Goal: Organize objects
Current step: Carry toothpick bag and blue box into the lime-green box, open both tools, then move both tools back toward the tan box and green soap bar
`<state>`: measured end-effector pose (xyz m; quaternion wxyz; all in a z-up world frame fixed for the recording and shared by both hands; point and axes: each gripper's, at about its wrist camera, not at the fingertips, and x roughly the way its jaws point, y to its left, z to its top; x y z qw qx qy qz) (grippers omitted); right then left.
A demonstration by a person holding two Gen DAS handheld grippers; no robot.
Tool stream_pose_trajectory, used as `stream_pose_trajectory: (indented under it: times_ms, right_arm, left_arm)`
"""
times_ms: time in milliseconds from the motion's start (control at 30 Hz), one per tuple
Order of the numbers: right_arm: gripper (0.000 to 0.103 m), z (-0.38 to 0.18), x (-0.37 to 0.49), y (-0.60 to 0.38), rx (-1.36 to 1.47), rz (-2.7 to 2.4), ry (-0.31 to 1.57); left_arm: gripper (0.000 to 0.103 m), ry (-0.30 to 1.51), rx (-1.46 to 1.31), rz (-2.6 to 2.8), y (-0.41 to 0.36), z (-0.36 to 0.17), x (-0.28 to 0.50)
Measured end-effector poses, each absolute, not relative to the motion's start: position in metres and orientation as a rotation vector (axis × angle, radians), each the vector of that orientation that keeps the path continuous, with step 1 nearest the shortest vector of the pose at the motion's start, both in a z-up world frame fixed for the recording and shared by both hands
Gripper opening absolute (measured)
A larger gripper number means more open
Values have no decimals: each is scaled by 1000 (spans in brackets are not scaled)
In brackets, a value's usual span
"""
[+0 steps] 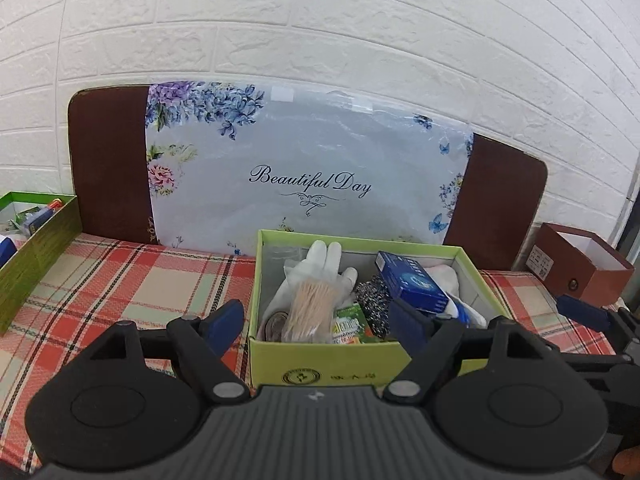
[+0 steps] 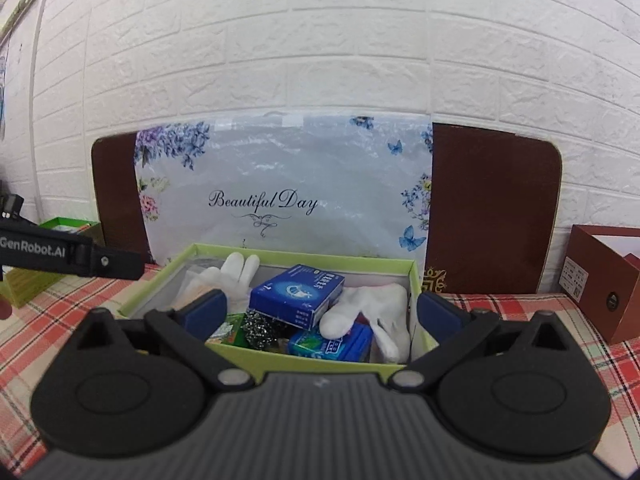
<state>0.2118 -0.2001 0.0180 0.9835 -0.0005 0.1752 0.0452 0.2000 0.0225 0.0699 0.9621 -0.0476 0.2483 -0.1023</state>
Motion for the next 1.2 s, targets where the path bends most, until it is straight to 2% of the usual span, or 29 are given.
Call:
stream_pose_trajectory:
  times_ms: [267,567,867,1133,1200]
  right_arm:
    - [103,25,128,-213,63,107,372]
    - [103,-18,66,-210,59,86,514]
    - [103,-58,50,-201,71,76,649]
    - [103,-55,68,-184,36,122,636]
    - [99,-60,79,-177,17,134,640]
  left_arm:
    - [83,576,-104,-231,21,48,123]
    - [83,666,-72,-123,33,5,84]
    - [83,731,-109,-72,49,-15,80]
    - [83,757,-205,-90,66,-18,83]
    - [83,761,-212,-98,68,-18,83]
